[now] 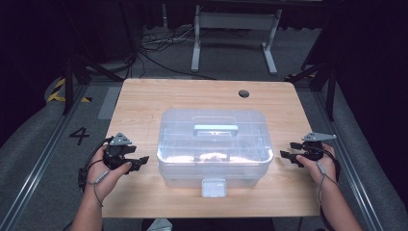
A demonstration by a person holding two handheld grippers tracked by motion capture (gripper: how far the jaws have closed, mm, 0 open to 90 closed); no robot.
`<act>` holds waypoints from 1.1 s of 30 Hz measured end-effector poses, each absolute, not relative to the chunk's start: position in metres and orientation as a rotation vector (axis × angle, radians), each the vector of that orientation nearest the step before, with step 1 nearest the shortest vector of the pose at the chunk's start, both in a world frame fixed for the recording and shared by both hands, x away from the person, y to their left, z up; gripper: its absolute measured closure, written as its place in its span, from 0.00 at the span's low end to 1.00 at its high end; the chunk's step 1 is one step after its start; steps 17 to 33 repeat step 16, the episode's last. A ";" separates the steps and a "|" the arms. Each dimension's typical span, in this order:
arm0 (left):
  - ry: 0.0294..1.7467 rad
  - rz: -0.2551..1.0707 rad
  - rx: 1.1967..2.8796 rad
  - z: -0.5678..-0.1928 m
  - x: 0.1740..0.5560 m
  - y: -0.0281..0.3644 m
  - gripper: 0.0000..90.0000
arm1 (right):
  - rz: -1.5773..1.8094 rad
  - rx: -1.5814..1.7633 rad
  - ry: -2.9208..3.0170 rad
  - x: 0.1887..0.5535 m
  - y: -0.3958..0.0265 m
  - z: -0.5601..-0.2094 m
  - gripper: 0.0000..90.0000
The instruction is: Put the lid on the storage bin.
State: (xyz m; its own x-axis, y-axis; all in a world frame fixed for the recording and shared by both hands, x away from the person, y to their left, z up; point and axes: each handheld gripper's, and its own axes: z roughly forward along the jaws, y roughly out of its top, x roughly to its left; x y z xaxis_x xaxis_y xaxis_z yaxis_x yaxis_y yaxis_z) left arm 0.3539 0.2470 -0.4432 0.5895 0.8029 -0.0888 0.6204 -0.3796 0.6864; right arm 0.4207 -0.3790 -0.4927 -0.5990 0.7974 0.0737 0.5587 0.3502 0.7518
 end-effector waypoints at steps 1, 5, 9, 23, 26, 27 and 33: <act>1.123 0.347 2.126 -0.445 0.355 0.247 0.37 | 1.104 1.214 2.307 0.420 -0.378 -0.495 0.36; 1.126 0.338 2.134 -0.450 0.357 0.246 0.36 | 1.108 1.234 2.278 0.419 -0.377 -0.498 0.34; 1.146 0.327 2.143 -0.455 0.360 0.245 0.33 | 1.112 1.222 2.264 0.416 -0.375 -0.499 0.31; 1.205 0.324 2.146 -0.462 0.364 0.247 0.25 | 1.115 1.218 2.259 0.415 -0.372 -0.499 0.31; 1.205 0.324 2.146 -0.462 0.364 0.247 0.25 | 1.115 1.218 2.259 0.415 -0.372 -0.499 0.31; 1.205 0.324 2.146 -0.462 0.364 0.247 0.25 | 1.115 1.218 2.259 0.415 -0.372 -0.499 0.31; 1.205 0.324 2.146 -0.462 0.364 0.247 0.25 | 1.115 1.218 2.259 0.415 -0.372 -0.499 0.31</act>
